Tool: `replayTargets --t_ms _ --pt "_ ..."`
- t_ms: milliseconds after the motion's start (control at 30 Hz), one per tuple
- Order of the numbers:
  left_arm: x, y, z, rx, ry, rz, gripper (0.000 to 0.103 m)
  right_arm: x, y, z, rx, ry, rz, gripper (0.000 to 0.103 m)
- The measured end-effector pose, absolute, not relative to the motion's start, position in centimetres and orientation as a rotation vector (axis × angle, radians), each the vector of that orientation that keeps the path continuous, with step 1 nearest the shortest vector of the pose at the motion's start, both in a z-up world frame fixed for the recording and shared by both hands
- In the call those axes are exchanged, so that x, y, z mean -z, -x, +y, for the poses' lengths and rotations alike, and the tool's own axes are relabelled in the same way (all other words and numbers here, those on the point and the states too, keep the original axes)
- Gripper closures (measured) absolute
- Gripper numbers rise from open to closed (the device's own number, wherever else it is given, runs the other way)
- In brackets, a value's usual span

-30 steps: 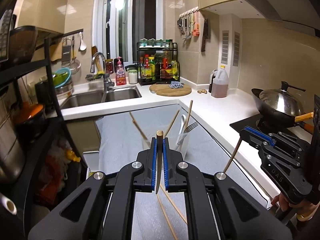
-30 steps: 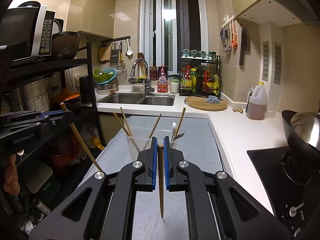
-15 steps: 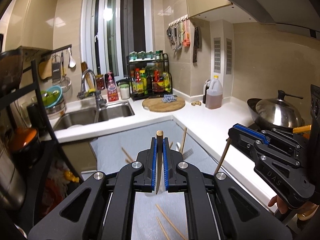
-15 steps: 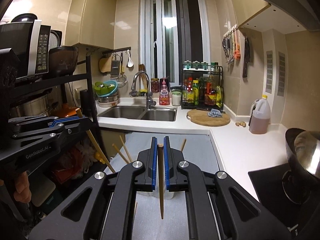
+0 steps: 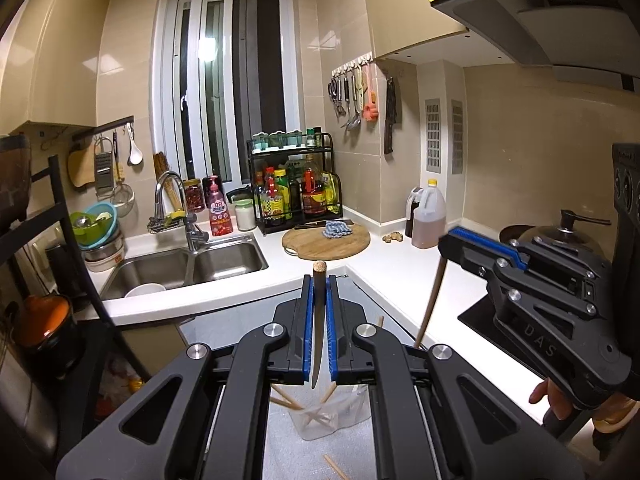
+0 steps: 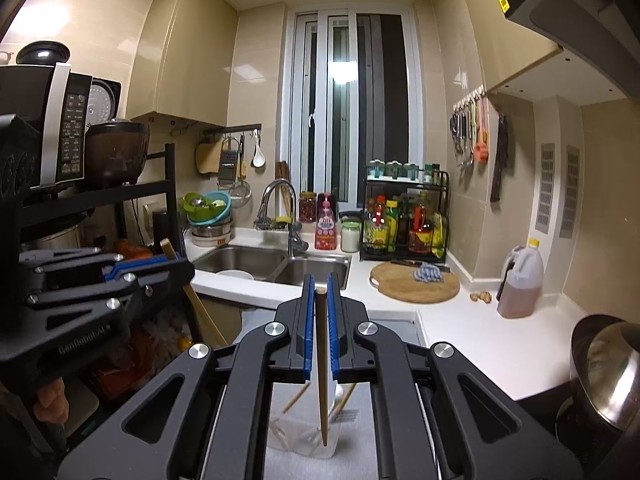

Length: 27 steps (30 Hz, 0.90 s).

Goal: Organize utensils
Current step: 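Lift and carry both chopsticks over the clear container, then open both tools to drop the chopsticks into the container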

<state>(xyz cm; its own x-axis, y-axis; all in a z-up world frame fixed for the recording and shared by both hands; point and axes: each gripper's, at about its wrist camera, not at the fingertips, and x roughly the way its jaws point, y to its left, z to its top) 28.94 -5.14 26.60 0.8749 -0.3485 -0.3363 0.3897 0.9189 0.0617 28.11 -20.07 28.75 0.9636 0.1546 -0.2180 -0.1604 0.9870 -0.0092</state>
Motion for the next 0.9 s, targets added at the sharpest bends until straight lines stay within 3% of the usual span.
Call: replayTargets --t_ms 300,900 --pt "-24.5 -31.5 -5.0 0.38 -0.125 0.373 0.097 -28.3 -31.5 -19.4 -0.181 0.013 0.204 0.097" --pt "-18.3 -36.2 -4.6 0.358 -0.09 0.498 0.097 -22.1 -35.1 -20.6 -0.165 -0.052 0.312 0.096"
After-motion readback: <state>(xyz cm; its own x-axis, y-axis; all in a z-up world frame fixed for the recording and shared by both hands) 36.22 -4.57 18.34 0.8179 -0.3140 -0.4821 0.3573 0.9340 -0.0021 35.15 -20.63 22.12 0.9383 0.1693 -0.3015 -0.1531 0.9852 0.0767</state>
